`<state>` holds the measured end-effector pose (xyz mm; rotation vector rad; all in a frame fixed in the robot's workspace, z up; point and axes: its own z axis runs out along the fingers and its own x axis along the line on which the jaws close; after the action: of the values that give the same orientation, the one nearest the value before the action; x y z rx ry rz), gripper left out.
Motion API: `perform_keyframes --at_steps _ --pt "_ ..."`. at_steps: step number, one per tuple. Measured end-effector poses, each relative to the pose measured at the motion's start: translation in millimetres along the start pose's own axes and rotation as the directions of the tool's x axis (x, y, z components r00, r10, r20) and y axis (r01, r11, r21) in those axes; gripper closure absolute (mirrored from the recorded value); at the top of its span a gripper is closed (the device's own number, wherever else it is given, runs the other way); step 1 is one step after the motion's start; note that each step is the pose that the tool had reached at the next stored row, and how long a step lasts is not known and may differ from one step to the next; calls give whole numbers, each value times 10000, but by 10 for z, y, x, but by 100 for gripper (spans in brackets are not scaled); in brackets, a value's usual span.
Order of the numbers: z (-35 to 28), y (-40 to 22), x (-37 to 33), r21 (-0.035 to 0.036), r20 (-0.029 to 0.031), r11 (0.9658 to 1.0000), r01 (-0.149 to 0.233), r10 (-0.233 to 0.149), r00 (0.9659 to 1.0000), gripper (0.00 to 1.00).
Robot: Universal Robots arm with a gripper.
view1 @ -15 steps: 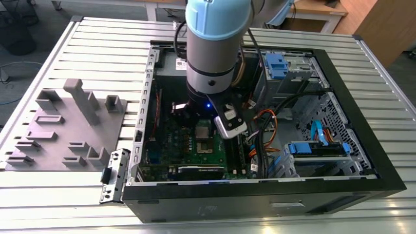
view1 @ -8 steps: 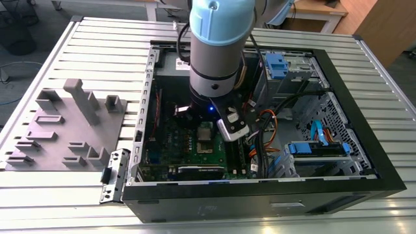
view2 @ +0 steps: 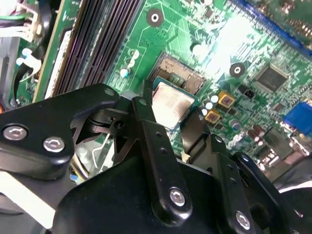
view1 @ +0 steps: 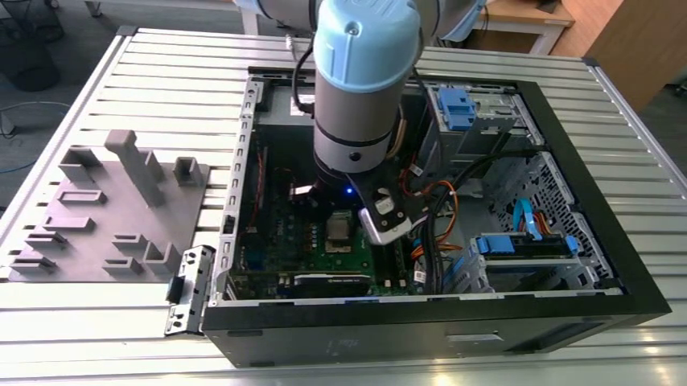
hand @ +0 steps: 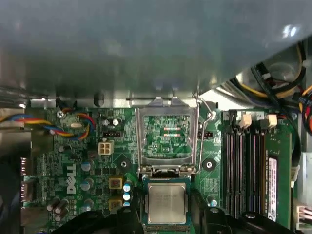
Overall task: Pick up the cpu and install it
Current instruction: 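Place the cpu into insertion slot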
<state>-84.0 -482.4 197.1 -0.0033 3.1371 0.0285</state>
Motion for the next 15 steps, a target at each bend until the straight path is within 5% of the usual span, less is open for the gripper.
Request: perform_keyframes --at_steps 15 --pt "52 -47 0 -1 28 10000 2 -2 10000 53"
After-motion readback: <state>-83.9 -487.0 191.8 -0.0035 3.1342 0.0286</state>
